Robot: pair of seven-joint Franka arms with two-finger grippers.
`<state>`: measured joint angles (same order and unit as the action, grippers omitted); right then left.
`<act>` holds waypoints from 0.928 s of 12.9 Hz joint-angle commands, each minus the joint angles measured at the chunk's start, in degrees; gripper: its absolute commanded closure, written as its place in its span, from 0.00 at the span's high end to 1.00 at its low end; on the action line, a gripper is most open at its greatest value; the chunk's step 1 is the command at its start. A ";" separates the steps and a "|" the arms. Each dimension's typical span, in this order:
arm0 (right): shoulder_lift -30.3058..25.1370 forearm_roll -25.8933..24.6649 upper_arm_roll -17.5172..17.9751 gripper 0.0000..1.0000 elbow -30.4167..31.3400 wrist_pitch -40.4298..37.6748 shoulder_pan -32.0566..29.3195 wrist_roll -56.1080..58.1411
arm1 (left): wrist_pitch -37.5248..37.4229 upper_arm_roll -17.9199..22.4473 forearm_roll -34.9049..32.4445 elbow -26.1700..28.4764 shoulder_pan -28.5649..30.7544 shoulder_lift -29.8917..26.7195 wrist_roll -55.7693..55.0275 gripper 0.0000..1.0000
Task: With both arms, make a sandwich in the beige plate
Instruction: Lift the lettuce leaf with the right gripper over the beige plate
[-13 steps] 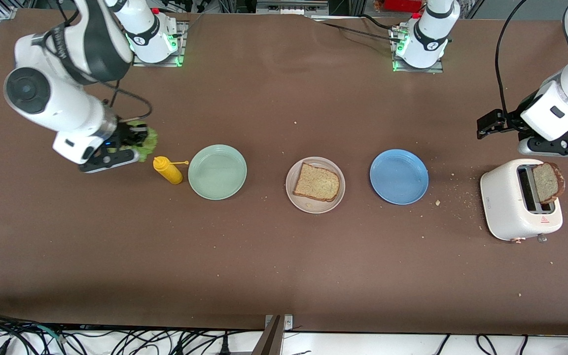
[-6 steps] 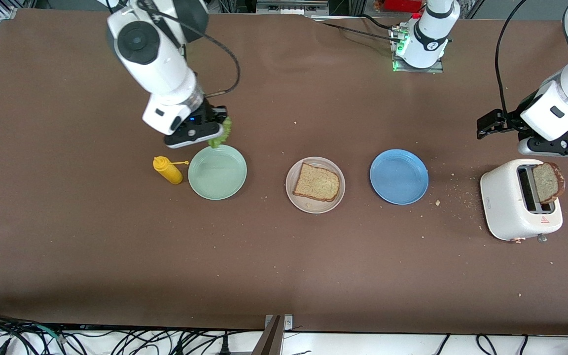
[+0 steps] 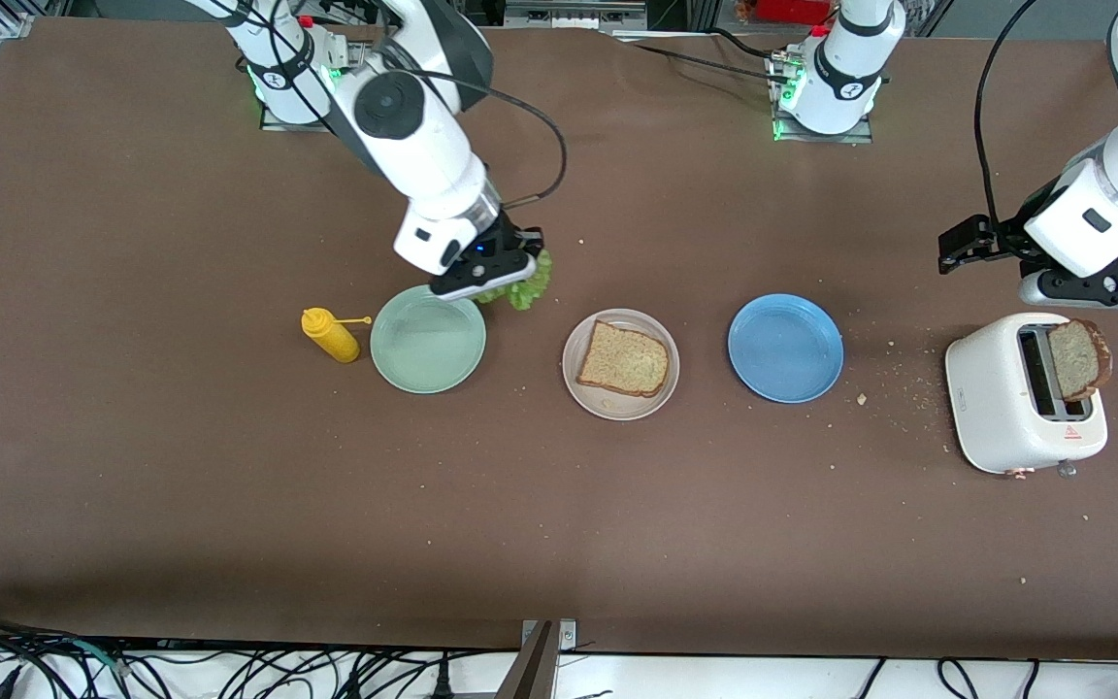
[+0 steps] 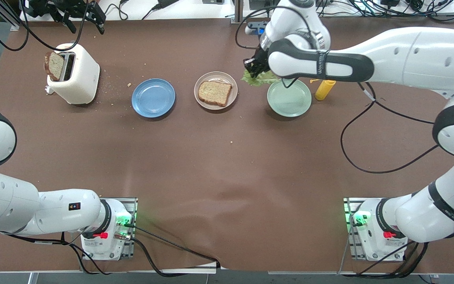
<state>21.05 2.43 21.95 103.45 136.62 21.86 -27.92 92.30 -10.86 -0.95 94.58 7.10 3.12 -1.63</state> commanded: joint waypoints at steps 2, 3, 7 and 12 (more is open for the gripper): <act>7.06 0.38 -0.06 0.00 -1.84 10.48 3.27 -3.36 | -1.24 -0.13 0.07 -1.59 0.10 0.39 1.28 1.00; 9.17 0.46 -0.06 0.00 -2.54 14.25 4.58 -3.46 | -1.24 -0.13 0.07 -1.51 0.10 0.39 1.28 1.00; 16.73 0.20 -0.15 0.00 -6.32 23.59 8.19 -3.37 | -1.24 -0.13 0.07 -1.51 0.10 0.39 1.28 1.00; 22.45 -2.77 -0.59 0.00 -8.79 28.18 9.16 -2.84 | -1.24 -0.13 0.07 -1.51 0.10 0.39 1.28 1.00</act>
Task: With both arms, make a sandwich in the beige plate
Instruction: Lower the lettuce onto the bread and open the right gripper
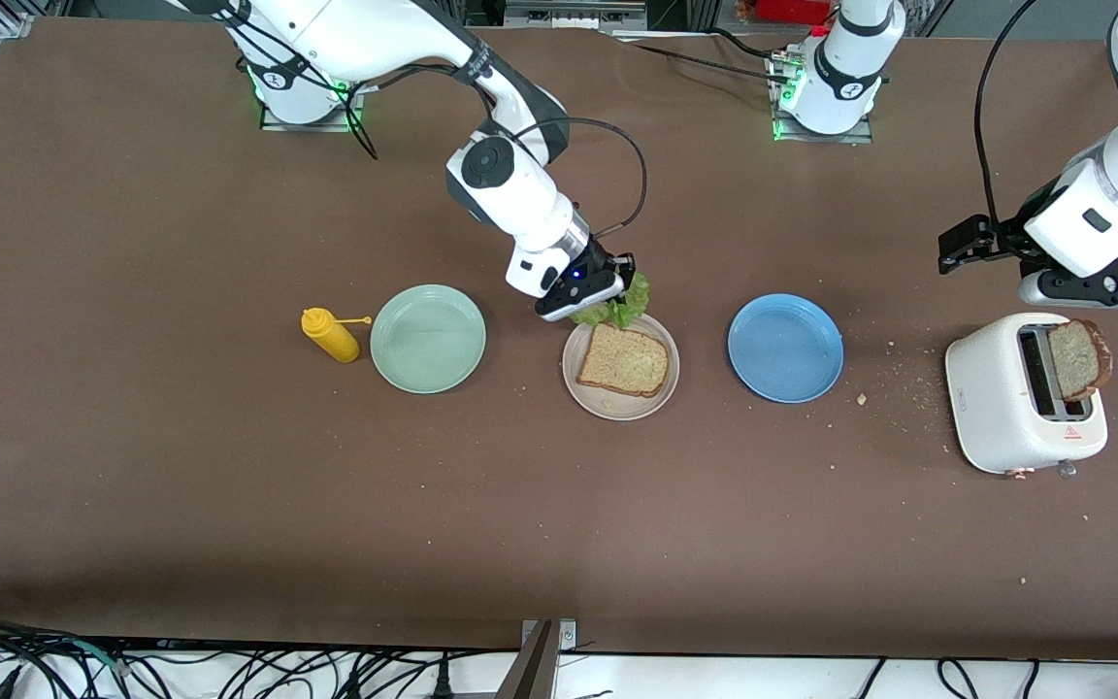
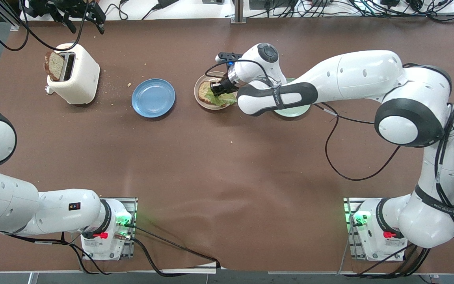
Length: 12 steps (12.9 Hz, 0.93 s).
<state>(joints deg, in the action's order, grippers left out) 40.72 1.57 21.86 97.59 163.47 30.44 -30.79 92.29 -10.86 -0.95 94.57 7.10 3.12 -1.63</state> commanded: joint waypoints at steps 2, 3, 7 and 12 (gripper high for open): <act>4.36 -5.07 -0.50 0.00 -4.33 1.59 0.06 0.12 | -1.24 -0.13 0.07 -1.50 0.10 0.39 1.28 1.00; 5.15 -5.96 -0.68 0.00 -5.12 1.67 -0.03 0.12 | -1.24 -0.13 0.07 -1.58 0.10 0.39 1.28 1.00; 7.79 -6.23 -2.25 0.00 -8.90 1.85 0.49 2.39 | -1.24 -0.13 0.07 -1.50 0.10 0.39 1.28 1.00; 10.60 -6.23 -3.58 0.06 -9.88 6.76 0.76 9.95 | -1.24 -0.13 0.07 -1.50 0.10 0.39 1.28 1.00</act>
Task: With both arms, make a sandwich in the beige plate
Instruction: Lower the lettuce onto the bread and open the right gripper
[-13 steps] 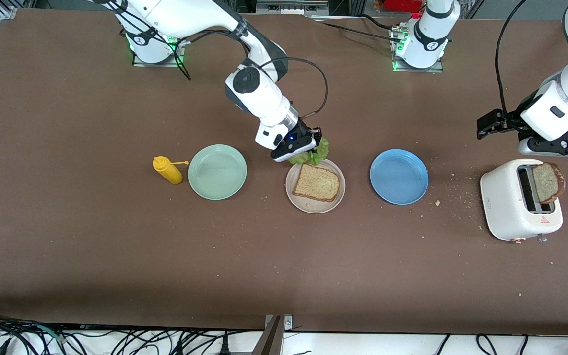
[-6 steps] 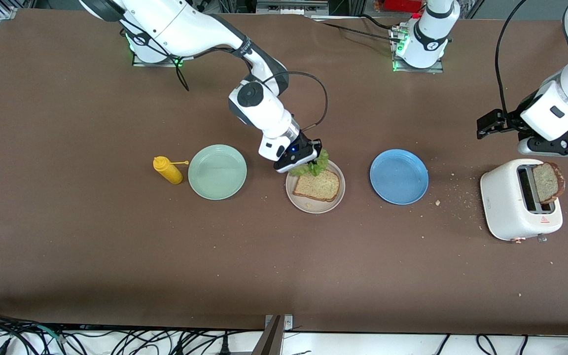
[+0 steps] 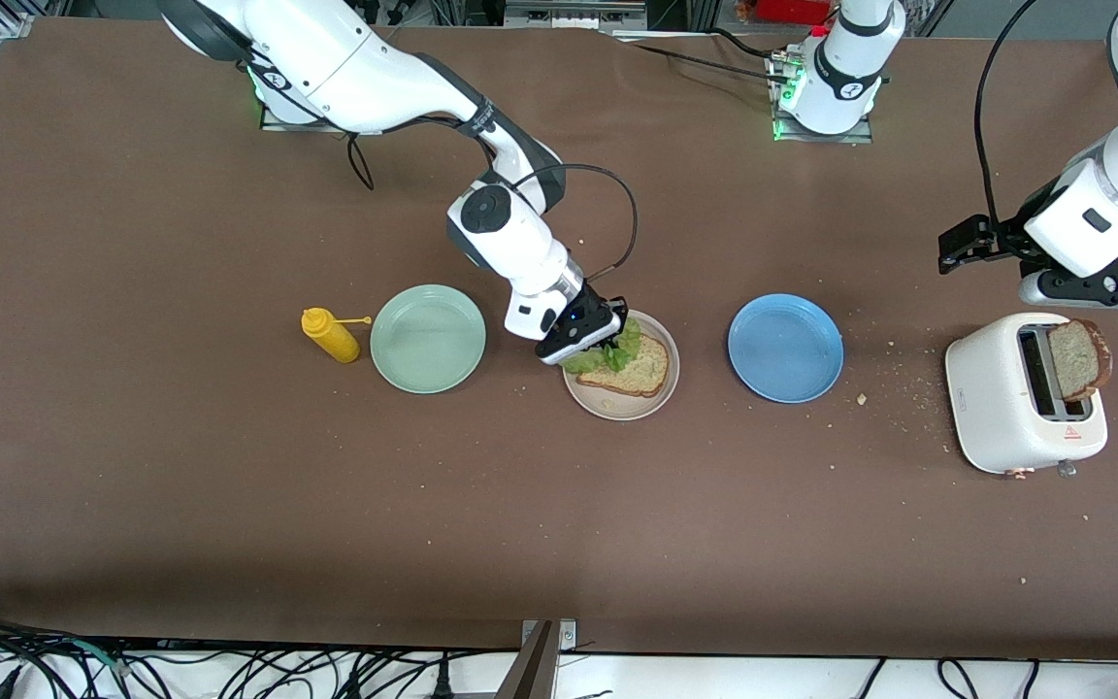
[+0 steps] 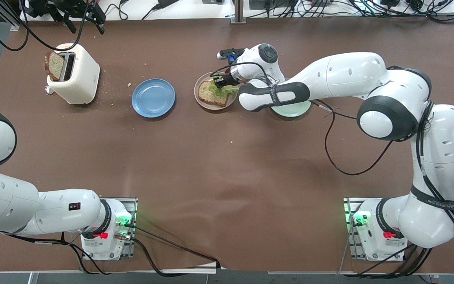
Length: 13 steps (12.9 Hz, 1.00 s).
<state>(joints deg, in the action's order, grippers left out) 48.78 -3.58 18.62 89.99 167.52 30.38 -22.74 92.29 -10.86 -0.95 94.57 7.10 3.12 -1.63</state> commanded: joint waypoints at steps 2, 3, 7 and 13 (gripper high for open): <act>2.73 -1.07 -0.34 0.24 -2.36 3.16 1.09 2.53 | -1.24 -0.13 0.07 -1.49 0.10 0.39 1.28 1.00; 2.73 -1.07 -0.34 0.44 -2.36 3.33 1.09 2.53 | -1.24 -0.13 0.07 -1.49 0.10 0.39 1.28 1.00; 2.73 -0.99 -0.69 1.00 -2.36 4.65 1.18 2.53 | -1.24 -0.13 0.07 -1.58 0.10 0.39 1.28 1.00; 1.24 -0.81 -0.69 1.00 -2.62 4.65 1.18 2.79 | -1.24 -0.13 0.07 -1.58 0.10 0.39 1.28 1.00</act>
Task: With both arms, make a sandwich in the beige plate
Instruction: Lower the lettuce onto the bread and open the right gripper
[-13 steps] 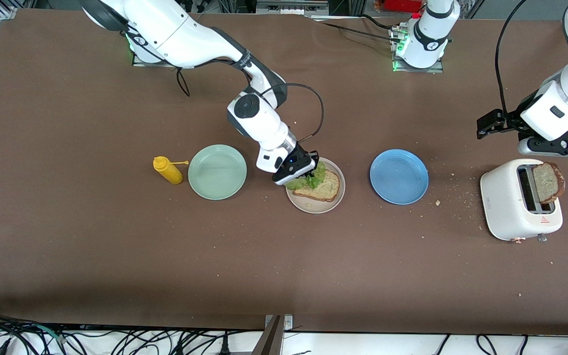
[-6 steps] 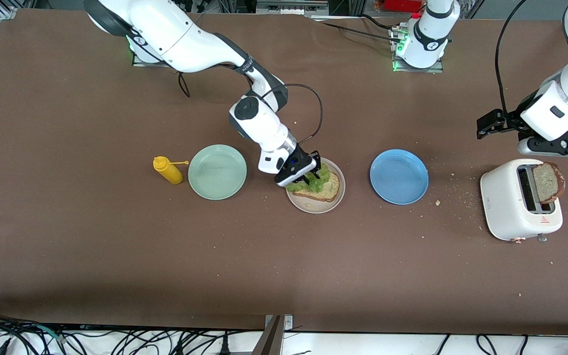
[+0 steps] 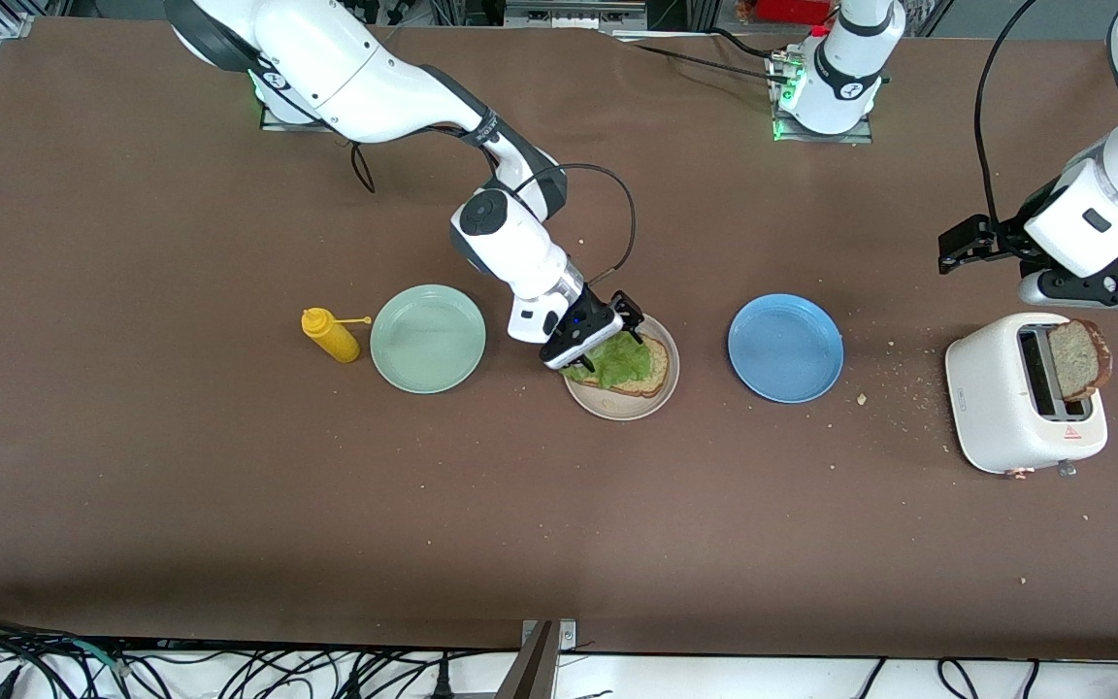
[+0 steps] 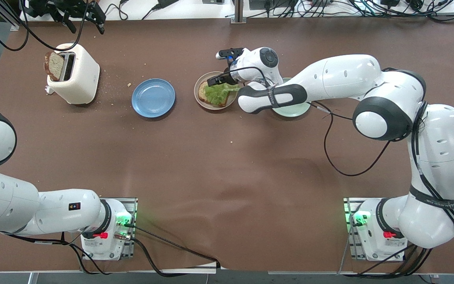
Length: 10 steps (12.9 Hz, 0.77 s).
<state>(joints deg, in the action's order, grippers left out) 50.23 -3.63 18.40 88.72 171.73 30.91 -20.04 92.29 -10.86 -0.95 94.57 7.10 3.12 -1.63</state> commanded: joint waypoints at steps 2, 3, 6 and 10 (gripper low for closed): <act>-2.93 -0.33 -0.47 1.00 0.56 -0.43 0.03 0.26 | -1.24 -0.13 0.07 -1.49 0.10 0.39 1.28 1.00; -4.51 -0.33 -0.47 1.00 2.57 -0.61 -0.41 0.26 | -1.24 -0.13 0.07 -1.49 0.10 0.39 1.28 1.00; -10.57 -0.41 -0.29 1.00 9.78 -3.49 -3.48 0.26 | -1.24 -0.13 0.07 -1.49 0.10 0.39 1.28 1.00; -20.59 -0.41 0.67 1.00 14.98 -20.86 -7.70 0.09 | -1.24 -0.13 0.07 -1.49 0.10 0.39 1.28 1.00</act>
<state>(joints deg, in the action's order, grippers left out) 37.34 -3.63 18.10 97.92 158.38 25.66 -19.79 92.29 -10.86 -0.95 94.57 7.10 3.12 -1.63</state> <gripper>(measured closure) 0.000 0.000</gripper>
